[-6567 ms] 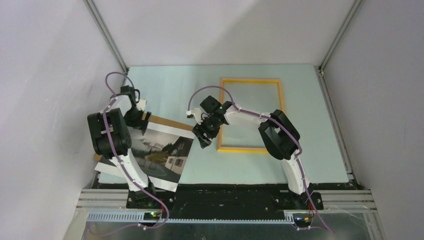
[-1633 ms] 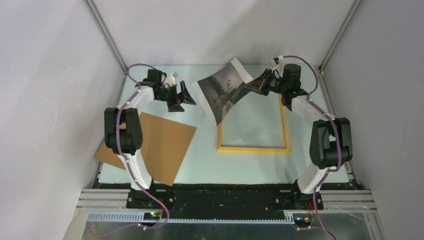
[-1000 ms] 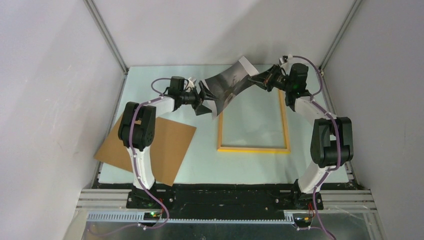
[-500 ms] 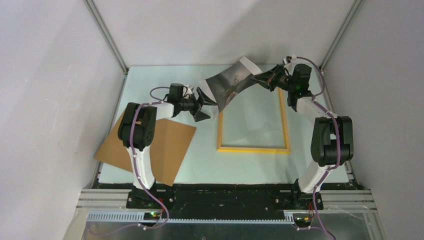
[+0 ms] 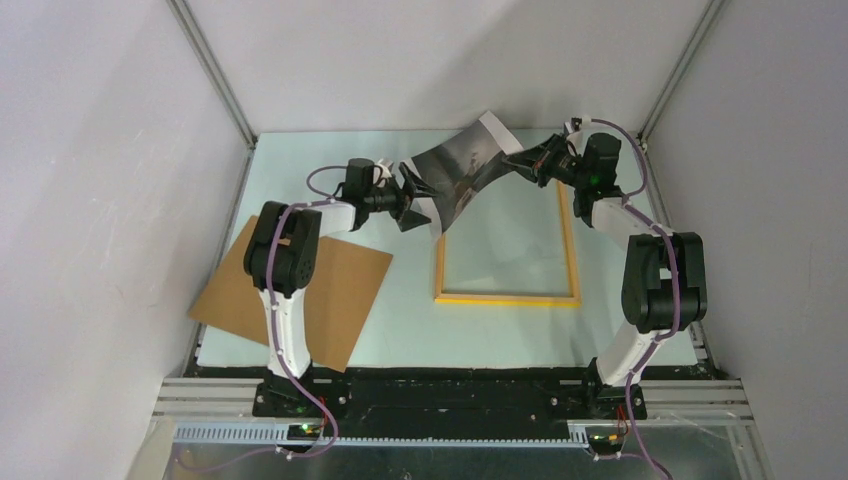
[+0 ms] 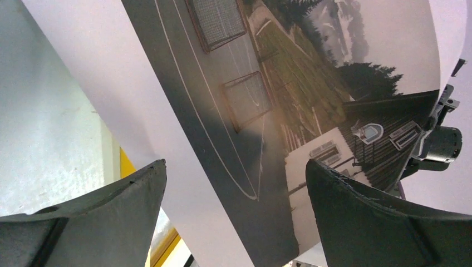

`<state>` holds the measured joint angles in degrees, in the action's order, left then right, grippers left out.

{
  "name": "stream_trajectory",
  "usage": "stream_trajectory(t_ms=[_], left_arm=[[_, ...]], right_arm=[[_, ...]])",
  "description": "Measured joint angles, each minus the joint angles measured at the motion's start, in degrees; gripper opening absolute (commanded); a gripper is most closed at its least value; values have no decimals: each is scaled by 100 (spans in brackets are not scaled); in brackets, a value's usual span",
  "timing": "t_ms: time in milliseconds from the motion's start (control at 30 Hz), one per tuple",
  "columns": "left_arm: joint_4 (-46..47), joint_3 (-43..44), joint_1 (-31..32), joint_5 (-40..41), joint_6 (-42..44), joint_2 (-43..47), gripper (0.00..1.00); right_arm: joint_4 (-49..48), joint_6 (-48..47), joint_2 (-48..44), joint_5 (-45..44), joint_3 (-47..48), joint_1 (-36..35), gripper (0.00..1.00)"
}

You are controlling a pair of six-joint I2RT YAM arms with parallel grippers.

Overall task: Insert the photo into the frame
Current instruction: Turn over the photo from the photo frame.

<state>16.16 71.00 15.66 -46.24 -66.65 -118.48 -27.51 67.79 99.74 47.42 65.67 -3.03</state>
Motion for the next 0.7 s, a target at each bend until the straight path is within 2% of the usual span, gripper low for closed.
stream_trajectory(t_ms=[367,467,700], left_arm=[[452,-302,107,9,-286,-155,98],[472,-389,50,20,-254,-153,98],[367,-407,-238,98,9,-87,97]], right_arm=[[-59,-17,-197,-2,-20,4,0],[306,-533,-341,-15,17,0,0],[1845,-2208,-739,-306,363,-31,0]])
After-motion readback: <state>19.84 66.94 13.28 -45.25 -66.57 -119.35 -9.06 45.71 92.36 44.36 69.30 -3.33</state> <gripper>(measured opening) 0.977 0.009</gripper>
